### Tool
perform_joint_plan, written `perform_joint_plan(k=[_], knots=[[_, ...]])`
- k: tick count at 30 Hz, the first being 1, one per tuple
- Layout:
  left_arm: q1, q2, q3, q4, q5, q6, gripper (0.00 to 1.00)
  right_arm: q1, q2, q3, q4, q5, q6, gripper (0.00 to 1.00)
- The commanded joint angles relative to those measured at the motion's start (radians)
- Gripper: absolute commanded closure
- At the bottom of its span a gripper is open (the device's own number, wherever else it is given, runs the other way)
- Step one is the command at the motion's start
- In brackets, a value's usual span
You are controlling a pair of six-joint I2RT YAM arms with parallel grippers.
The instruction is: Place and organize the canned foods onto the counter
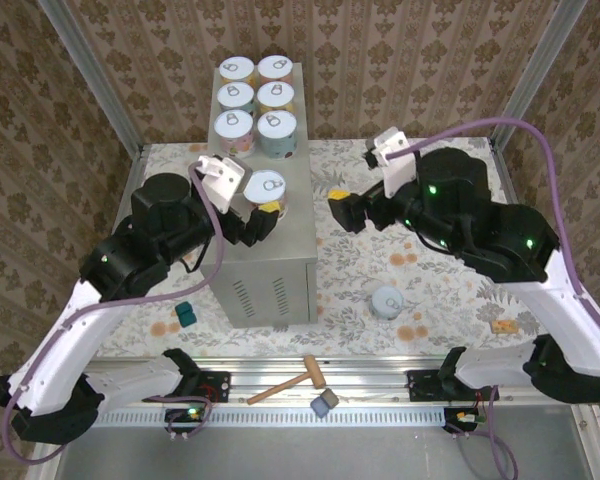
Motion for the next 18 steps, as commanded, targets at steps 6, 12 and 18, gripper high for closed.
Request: perform_joint_plan(k=[6, 12, 18], knots=[[0.029, 0.015, -0.040, 0.088, 0.064, -0.066, 0.00, -0.002, -0.100, -0.164, 0.121, -0.048, -0.016, 0.00], [0.054, 0.006, -0.070, 0.111, 0.074, -0.074, 0.08, -0.002, -0.110, -0.245, 0.169, -0.118, -0.022, 0.00], [0.101, -0.023, -0.112, 0.139, 0.094, -0.082, 0.19, -0.001, -0.109, -0.308, 0.216, -0.156, -0.023, 0.00]])
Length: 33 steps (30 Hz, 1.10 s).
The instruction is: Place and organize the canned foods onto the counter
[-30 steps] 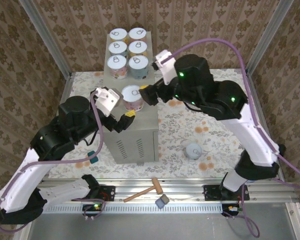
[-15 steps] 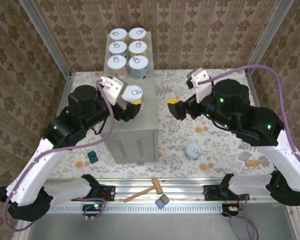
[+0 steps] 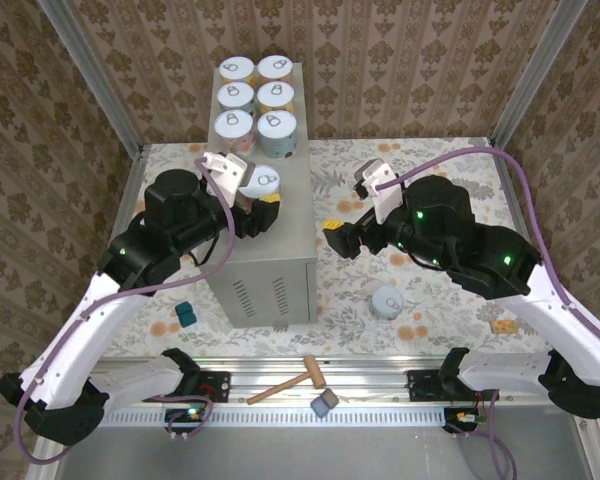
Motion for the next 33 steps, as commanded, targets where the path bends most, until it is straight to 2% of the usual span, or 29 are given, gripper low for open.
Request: perform_joint_plan(k=[1, 9, 18, 26, 30, 33], knots=[[0.029, -0.032, -0.014, 0.039, 0.015, -0.016, 0.20, -0.003, -0.012, -0.025, 0.067, -0.037, -0.017, 0.00], [0.116, -0.042, -0.027, 0.047, 0.061, -0.003, 0.24, -0.002, -0.018, -0.072, 0.114, -0.042, -0.022, 0.00], [0.206, 0.014, -0.015, 0.082, 0.124, -0.005, 0.25, -0.003, -0.014, -0.098, 0.147, -0.030, -0.034, 0.00], [0.241, 0.035, -0.001, 0.091, 0.155, -0.009, 0.24, -0.011, -0.010, -0.109, 0.166, -0.028, -0.033, 0.00], [0.242, 0.028, 0.000, 0.081, 0.153, -0.007, 0.19, -0.014, -0.008, -0.111, 0.167, -0.028, -0.025, 0.00], [0.242, 0.023, -0.002, 0.070, 0.158, -0.006, 0.11, -0.016, -0.006, -0.110, 0.167, -0.026, -0.018, 0.00]])
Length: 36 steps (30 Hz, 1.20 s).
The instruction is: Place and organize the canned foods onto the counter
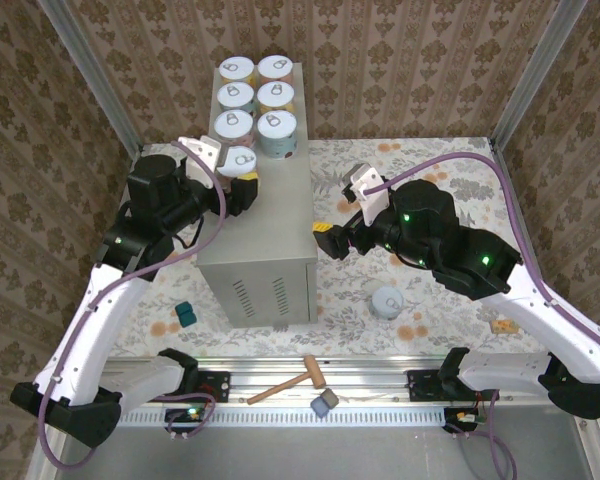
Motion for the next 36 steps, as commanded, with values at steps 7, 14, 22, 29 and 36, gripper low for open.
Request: perform_joint_plan(k=[7, 14, 22, 29, 36], knots=[[0.007, -0.043, -0.016, -0.013, 0.005, -0.006, 0.01, -0.007, -0.005, -0.006, 0.057, 0.010, 0.010, 0.00], [0.007, -0.060, -0.073, 0.030, -0.024, -0.035, 0.02, -0.007, 0.001, -0.002, 0.063, 0.012, 0.012, 0.00], [0.006, -0.051, -0.105, 0.064, -0.045, -0.043, 0.04, -0.006, -0.005, -0.008, 0.063, 0.014, 0.016, 0.00], [0.007, -0.036, -0.113, 0.083, -0.051, -0.040, 0.07, -0.007, -0.005, -0.022, 0.070, 0.014, 0.021, 0.00], [0.038, -0.022, -0.114, 0.095, -0.050, -0.034, 0.12, -0.009, -0.006, -0.027, 0.075, 0.015, 0.024, 0.00]])
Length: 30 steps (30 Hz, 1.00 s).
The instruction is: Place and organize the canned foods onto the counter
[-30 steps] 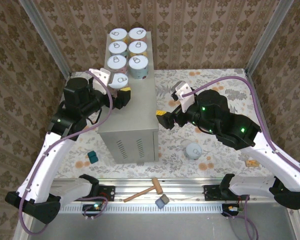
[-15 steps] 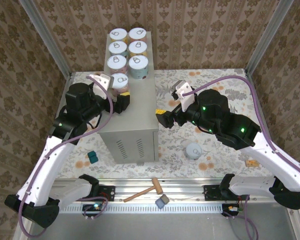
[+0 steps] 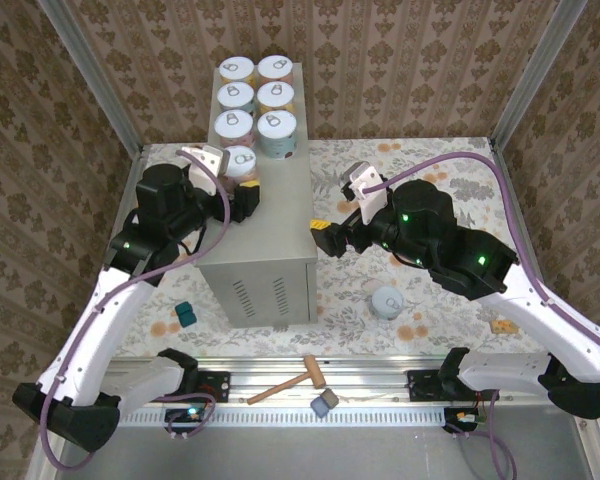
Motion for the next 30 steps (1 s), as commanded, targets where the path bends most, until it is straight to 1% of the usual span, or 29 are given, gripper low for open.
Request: perform_joint_plan(k=[1, 7, 14, 25, 30], knots=[[0.033, 0.004, -0.010, 0.043, -0.010, -0.005, 0.13, -0.007, -0.008, -0.009, 0.026, 0.015, 0.016, 0.00], [0.062, 0.013, -0.009, 0.056, 0.027, -0.016, 0.15, -0.008, -0.008, -0.011, 0.024, 0.016, 0.018, 0.00], [0.068, 0.029, -0.001, 0.055, 0.071, -0.017, 0.16, -0.008, -0.007, -0.014, 0.026, 0.017, 0.018, 0.00], [0.066, 0.040, 0.000, 0.049, 0.079, -0.014, 0.19, -0.013, -0.005, -0.009, 0.027, 0.015, 0.015, 0.00], [0.064, 0.042, 0.001, 0.048, 0.090, -0.014, 0.23, -0.013, -0.004, -0.008, 0.026, 0.015, 0.013, 0.00]])
